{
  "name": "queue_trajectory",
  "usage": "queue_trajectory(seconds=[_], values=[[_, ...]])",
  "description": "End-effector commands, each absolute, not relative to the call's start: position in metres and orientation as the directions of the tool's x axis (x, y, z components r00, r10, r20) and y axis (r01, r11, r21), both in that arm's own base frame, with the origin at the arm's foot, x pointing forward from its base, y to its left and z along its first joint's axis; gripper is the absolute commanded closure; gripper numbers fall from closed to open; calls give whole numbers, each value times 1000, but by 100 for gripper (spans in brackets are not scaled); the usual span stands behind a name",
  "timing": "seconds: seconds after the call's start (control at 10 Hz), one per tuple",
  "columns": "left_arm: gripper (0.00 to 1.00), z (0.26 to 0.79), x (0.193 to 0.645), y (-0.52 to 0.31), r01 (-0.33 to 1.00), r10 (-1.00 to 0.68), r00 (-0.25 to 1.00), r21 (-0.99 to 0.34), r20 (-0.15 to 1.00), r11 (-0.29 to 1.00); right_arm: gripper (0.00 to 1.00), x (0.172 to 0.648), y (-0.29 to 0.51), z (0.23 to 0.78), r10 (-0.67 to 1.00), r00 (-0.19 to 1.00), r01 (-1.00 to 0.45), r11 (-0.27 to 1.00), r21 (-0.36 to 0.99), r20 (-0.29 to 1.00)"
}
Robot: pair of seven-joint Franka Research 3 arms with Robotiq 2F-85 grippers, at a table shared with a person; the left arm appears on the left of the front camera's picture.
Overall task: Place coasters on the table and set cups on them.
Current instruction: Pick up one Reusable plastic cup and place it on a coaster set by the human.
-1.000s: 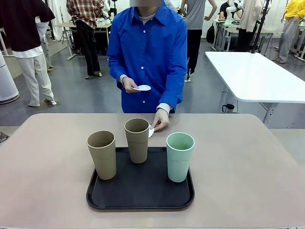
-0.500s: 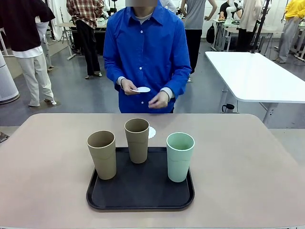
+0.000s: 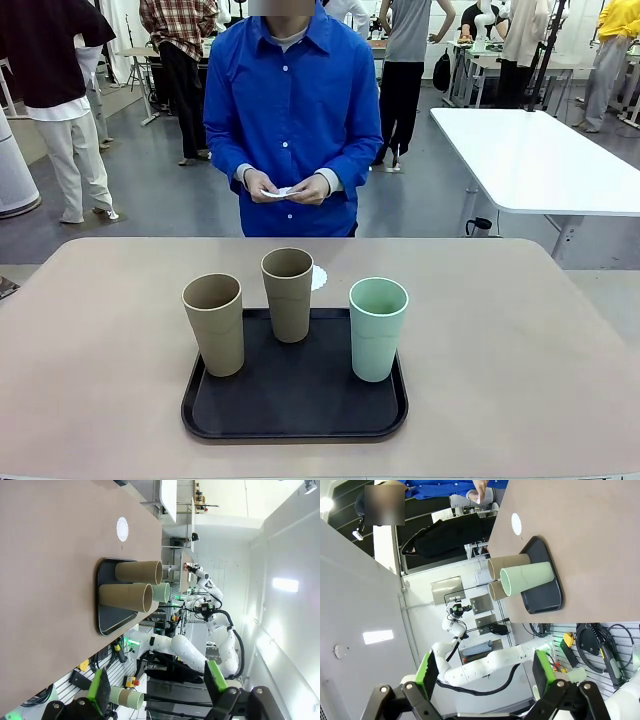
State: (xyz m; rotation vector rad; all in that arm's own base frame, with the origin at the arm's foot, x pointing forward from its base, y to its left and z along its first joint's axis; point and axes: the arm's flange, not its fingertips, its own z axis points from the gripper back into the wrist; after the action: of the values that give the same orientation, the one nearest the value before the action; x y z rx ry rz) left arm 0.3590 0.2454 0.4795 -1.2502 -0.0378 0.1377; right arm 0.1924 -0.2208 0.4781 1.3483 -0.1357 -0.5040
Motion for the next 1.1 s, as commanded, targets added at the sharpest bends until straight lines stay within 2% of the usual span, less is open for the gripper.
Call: queue_trajectory(seconds=[0.0, 1.0], values=[[0, 480, 358, 247, -81, 128, 991, -950, -44, 302, 0, 193, -221, 478, -422, 886, 269, 129, 954, -193], [0, 480, 358, 247, -81, 128, 991, -950, -44, 302, 0, 193, -221, 478, -422, 886, 269, 129, 954, -193]])
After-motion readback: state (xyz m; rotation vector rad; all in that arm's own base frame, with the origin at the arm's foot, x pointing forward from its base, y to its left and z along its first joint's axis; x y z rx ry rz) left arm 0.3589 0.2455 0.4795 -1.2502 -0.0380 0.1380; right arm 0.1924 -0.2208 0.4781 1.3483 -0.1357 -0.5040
